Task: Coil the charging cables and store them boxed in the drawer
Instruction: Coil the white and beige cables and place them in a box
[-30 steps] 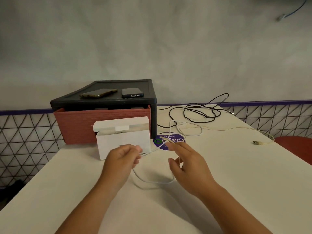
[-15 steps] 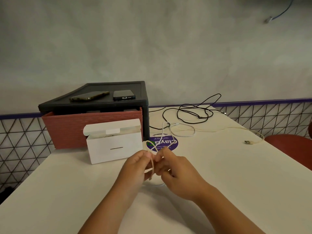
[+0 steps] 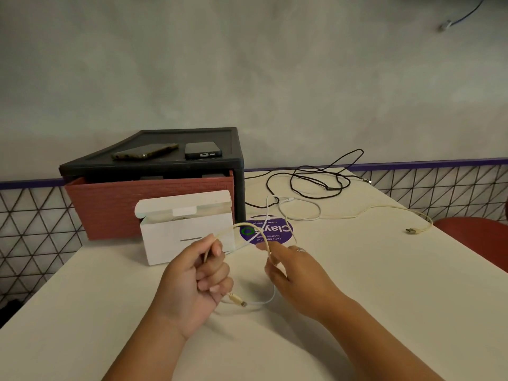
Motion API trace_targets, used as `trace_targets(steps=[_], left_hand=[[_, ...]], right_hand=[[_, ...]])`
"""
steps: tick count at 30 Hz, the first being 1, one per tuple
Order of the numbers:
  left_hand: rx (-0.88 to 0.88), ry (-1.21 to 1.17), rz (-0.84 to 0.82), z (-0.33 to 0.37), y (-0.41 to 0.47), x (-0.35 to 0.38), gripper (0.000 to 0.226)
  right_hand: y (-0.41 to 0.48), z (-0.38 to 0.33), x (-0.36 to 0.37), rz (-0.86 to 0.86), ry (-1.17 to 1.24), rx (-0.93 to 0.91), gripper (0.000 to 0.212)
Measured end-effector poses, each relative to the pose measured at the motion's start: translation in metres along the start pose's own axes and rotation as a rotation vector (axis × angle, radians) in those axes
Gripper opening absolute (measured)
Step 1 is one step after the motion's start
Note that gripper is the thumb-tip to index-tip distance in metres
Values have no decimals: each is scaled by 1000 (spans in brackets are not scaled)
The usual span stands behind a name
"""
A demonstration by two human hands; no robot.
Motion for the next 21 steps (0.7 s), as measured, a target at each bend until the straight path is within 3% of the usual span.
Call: trace_targets(steps=[8,11,13,16,21], left_hand=[[138,-265,24,11,15,-20,54],[179,-323,91,17,18,-28,48],[191,-275,193,18,19,-33,19],[180,-173,269,18,17,-32,37],[192,247,198,6,10,-15,27]], right_hand=[[5,9,0,-10,16,69,28],[4,5,5,-79,5,49,29],[2,1,9,-130,-10,36,30],[2,1,12,-126,-33,29,31],[11,20,3,61,-86,75,26]])
Point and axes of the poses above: each hand's wrist, its own y-axis towards the middle knuckle, its own x-axis out of the palm, z = x × y, the point moved 5 cm from there along y, towards the middle knuckle, and after that the axes turned 9 degrees about x, right-handed, at the moved point
